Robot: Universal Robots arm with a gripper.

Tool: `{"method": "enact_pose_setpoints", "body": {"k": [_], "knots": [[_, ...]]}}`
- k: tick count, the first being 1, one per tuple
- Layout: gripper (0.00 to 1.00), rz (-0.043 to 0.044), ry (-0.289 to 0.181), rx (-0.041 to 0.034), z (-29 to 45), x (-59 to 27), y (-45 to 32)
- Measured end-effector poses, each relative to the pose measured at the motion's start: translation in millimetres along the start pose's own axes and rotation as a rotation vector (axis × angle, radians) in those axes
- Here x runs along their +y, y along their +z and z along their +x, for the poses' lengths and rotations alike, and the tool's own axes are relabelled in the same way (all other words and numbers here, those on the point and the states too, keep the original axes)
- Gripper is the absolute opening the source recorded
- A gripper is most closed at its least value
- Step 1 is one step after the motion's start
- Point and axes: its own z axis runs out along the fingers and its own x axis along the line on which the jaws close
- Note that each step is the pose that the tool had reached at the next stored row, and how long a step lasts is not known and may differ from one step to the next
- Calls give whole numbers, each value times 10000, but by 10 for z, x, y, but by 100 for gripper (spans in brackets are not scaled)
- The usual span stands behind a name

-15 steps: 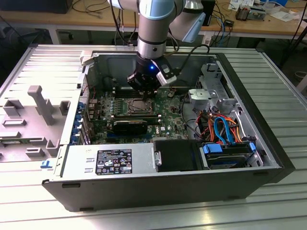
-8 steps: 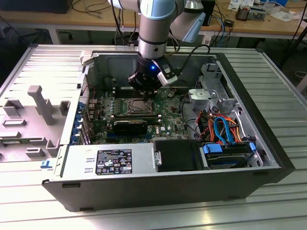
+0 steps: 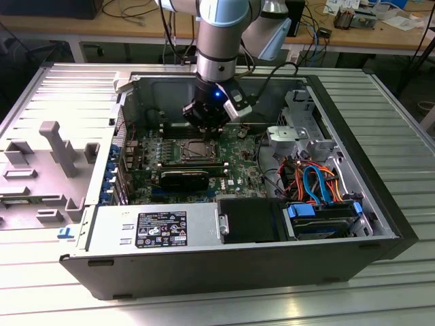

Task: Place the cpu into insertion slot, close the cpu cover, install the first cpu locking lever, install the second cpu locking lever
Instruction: 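Install the first cpu locking lever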

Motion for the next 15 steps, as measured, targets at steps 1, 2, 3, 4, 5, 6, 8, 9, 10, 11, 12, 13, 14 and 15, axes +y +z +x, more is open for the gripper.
{"method": "enact_pose_setpoints", "body": {"k": [1, 2, 3, 4, 5, 6, 8, 9, 10, 11, 12, 13, 14, 15], "knots": [[11, 5, 0, 3, 2, 1, -23], [11, 7, 1, 4, 3, 2, -45], [11, 3, 2, 2, 4, 2, -56], [11, -6, 3, -1, 8, 3, -74], [11, -18, 2, -9, 19, 5, -76], [11, -30, 0, -18, 35, 7, -77], [11, -46, -2, -67, 118, 18, -77], [11, -52, -2, -81, 144, 22, -76], [11, -58, -4, -95, 172, 25, -75], [11, -65, -5, -111, 202, 29, -74], [11, -74, -5, -127, 231, 34, -73], [11, -84, -6, -147, 272, 39, -71], [11, -88, -8, -159, 297, 42, -70], [11, -92, -8, -175, 327, 47, -68]]}}
